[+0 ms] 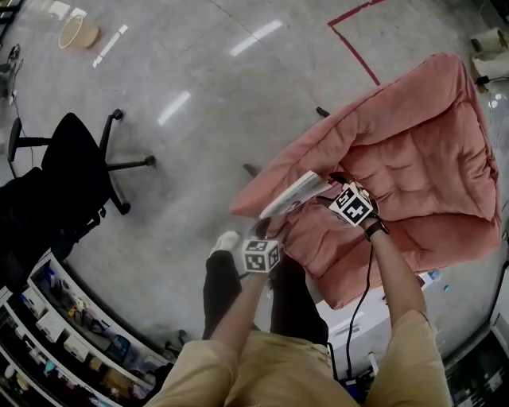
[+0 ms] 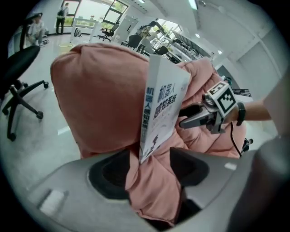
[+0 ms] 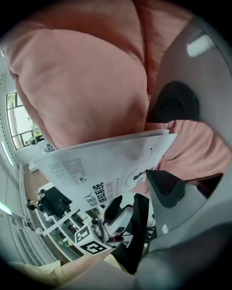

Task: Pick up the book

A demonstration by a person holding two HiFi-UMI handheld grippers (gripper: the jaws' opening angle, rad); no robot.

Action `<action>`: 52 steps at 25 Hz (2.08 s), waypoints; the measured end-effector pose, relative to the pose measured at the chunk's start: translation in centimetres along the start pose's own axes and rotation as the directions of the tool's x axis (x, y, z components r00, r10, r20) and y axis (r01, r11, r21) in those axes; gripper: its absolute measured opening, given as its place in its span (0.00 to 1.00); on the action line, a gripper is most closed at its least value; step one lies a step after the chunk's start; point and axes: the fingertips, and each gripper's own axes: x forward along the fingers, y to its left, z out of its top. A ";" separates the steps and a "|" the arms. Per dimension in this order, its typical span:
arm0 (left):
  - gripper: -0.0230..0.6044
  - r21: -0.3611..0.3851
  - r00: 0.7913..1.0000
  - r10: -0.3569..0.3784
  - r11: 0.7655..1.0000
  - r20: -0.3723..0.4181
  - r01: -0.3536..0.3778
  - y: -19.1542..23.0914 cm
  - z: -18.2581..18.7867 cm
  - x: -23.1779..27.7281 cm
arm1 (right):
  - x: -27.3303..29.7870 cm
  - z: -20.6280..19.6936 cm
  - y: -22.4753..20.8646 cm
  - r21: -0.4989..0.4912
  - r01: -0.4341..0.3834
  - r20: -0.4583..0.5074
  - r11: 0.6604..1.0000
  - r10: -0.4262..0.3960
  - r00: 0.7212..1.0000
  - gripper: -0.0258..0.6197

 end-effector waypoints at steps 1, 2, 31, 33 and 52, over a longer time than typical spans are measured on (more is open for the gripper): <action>0.47 -0.014 1.000 0.006 1.000 0.002 -0.006 0.4 -0.1 0.5 | 0.8 0.0 -0.2 -0.023 0.005 -0.012 1.000 -0.005 1.000 0.54; 0.47 -0.033 1.000 0.013 0.999 0.004 -0.013 0.7 -0.2 1.0 | 1.5 0.0 -0.4 -0.045 0.007 -0.020 0.999 -0.008 1.000 0.53; 0.11 0.135 0.999 0.048 0.990 -0.022 -0.044 1.2 0.0 3.3 | 4.6 -0.9 -0.1 -0.102 -0.056 0.039 0.993 0.060 0.997 0.25; 0.11 0.141 0.998 0.051 0.989 -0.034 -0.046 0.8 -0.1 3.0 | 4.0 -1.6 0.7 -0.067 -0.055 0.049 0.996 0.058 0.997 0.20; 0.10 0.330 0.936 0.033 0.940 -0.350 0.091 -1.2 -8.1 -6.4 | 0.7 -10.7 22.4 0.584 -0.080 0.154 0.808 -0.013 0.988 0.12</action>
